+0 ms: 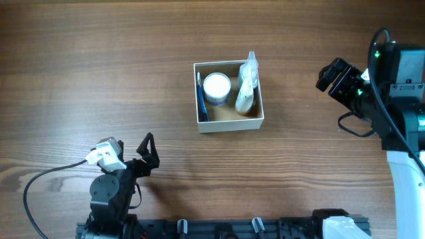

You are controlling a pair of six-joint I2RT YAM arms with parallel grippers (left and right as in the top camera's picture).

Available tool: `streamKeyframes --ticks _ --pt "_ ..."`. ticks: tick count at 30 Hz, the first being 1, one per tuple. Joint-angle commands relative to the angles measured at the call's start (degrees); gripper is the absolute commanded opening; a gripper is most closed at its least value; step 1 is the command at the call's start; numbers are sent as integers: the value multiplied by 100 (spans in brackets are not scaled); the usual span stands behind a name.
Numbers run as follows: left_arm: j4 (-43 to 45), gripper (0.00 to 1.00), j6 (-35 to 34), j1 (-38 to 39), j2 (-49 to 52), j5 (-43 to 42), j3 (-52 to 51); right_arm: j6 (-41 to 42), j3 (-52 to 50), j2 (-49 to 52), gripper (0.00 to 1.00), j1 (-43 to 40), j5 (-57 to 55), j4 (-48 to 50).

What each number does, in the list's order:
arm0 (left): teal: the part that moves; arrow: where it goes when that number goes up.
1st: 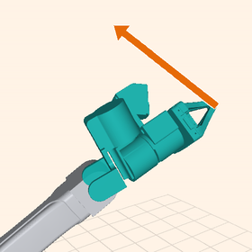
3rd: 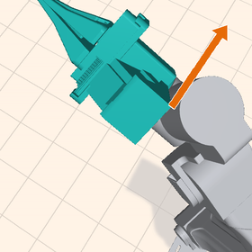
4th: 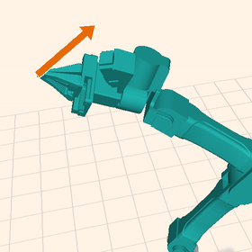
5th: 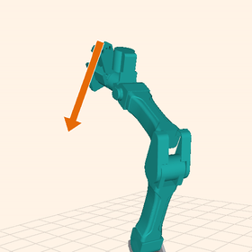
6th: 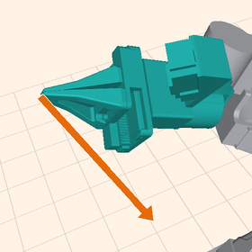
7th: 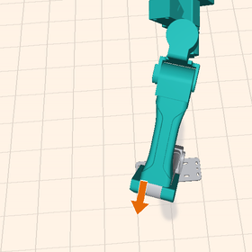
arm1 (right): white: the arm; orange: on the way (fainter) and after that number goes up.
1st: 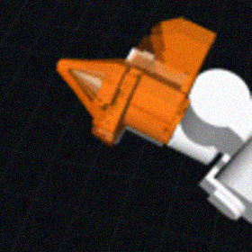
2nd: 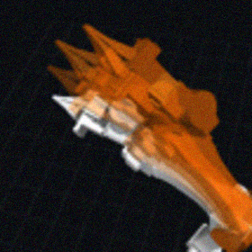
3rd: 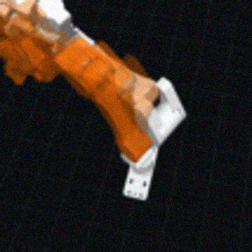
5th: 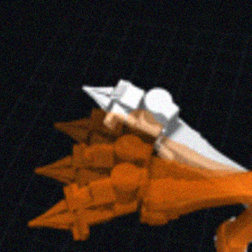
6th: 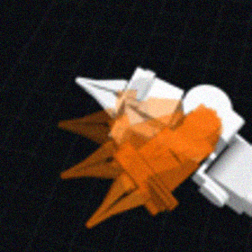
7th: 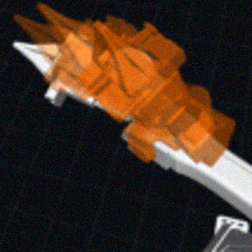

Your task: Pack container

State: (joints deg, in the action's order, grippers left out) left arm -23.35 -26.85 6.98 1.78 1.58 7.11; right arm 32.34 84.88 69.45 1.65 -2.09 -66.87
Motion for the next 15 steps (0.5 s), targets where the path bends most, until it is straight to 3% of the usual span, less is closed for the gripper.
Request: streamKeyframes --ticks 1,5,7,12,15 --pt "2 100 68 -46 -66 -28 -15 72 0 28 100 -24 50 -2" --pt "2 100 68 -46 -66 -28 -15 -468 -28 -476 100 -22 -485 -98" --pt "2 100 68 -46 -66 -28 -15 -918 -527 -1180 100 -22 -468 387" --pt "2 100 68 -46 -66 -28 -15 -1268 -3921 -3893 100 -24 -74 2592" --pt "2 100 68 -46 -66 -28 -15 -1283 -5388 -5539 100 -24 -37 2806"
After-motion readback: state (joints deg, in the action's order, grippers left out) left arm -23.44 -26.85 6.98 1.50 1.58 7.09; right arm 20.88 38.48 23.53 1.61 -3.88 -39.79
